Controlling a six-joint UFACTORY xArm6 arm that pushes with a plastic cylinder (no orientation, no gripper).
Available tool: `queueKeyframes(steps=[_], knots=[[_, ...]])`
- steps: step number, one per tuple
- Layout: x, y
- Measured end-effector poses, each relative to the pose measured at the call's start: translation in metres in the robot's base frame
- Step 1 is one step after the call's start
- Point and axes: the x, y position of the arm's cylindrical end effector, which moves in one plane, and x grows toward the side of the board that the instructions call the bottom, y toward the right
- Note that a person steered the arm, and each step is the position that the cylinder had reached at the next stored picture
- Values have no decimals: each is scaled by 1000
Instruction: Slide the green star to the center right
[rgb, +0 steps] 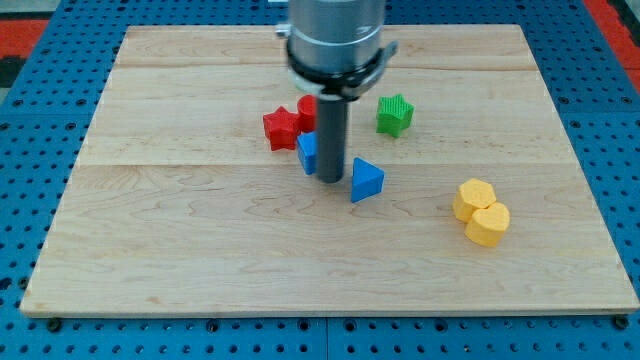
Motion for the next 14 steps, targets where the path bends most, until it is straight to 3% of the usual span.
queueKeyframes(steps=[1,2,3,4,6,7,9,12,13,14], knots=[[4,-68],[-45,-116],[-116,-98],[-147,-57],[-146,20],[-119,40],[-106,142],[-30,117],[-22,144],[-52,181]])
